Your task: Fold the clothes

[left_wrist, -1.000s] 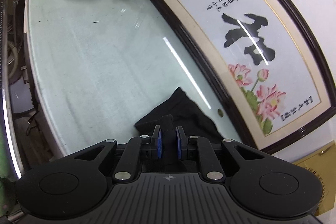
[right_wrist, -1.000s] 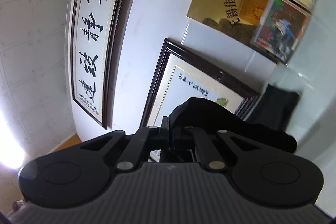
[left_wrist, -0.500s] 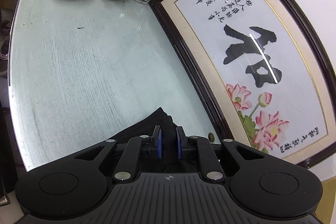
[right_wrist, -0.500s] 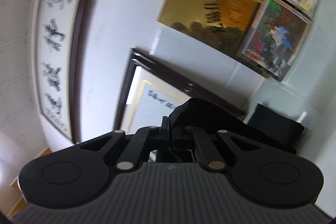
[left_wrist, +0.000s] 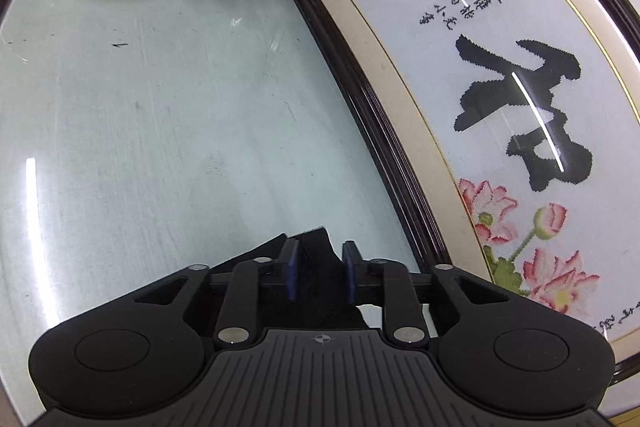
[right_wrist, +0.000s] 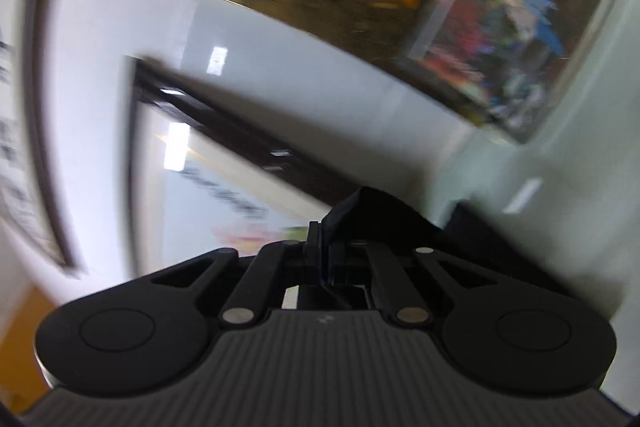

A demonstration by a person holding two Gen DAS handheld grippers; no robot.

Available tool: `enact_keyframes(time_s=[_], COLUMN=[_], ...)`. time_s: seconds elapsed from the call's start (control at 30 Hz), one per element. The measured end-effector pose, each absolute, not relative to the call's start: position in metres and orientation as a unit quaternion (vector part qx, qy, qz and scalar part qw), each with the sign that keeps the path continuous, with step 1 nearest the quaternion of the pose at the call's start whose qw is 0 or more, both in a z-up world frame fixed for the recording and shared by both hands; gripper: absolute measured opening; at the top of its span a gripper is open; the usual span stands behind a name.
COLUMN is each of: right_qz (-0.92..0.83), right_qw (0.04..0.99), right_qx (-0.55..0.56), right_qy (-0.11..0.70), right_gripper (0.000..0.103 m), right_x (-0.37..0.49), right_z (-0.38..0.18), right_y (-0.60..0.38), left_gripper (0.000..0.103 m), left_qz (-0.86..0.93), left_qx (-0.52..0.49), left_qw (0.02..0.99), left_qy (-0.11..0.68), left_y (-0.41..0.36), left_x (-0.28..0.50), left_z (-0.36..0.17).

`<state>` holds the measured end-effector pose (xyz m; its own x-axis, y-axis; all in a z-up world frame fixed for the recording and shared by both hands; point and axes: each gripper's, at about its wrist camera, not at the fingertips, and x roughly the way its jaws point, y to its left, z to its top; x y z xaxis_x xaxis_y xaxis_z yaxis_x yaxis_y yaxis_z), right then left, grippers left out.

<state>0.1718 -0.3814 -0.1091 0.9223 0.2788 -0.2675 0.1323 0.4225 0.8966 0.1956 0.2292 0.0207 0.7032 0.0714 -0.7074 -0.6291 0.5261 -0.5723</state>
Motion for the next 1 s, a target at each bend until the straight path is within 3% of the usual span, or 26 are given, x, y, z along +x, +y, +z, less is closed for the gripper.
enact_keyframes(time_s=[0.2,0.37,0.43,0.83,0.97,1.0], right_qz=[0.048,0.062,0.048,0.075,0.118,0.127], right_qw=[0.835,0.868,0.875,0.862,0.881,0.891], right_qx=[0.502,0.449,0.441,0.430,0.379,0.355], right_qy=[0.221,0.205,0.195,0.256,0.256,0.254], right_gripper=[0.010,0.032,0.046,0.047,0.048,0.054], right_x=[0.213,0.225,0.222,0.154,0.126,0.120], right_z=[-0.133,-0.112,-0.107,-0.104,-0.094,-0.090], right_y=[-0.380,-0.377,-0.385,-0.402,-0.380,-0.372], left_gripper=[0.037,0.041,0.042,0.043,0.068,0.069], left_qz=[0.229,0.225,0.224,0.224,0.222,0.222], left_qx=[-0.395,-0.376,-0.369,-0.298,-0.324,-0.337], left_qw=[0.845,0.855,0.856,0.858,0.843,0.839], left_qy=[0.278,0.279,0.286,0.354,0.367,0.366], left_y=[0.233,0.238,0.239,0.244,0.256,0.259], left_x=[0.203,0.191,0.182,0.124,0.103,0.097], left_z=[0.043,0.047,0.042,0.006,-0.001,-0.003])
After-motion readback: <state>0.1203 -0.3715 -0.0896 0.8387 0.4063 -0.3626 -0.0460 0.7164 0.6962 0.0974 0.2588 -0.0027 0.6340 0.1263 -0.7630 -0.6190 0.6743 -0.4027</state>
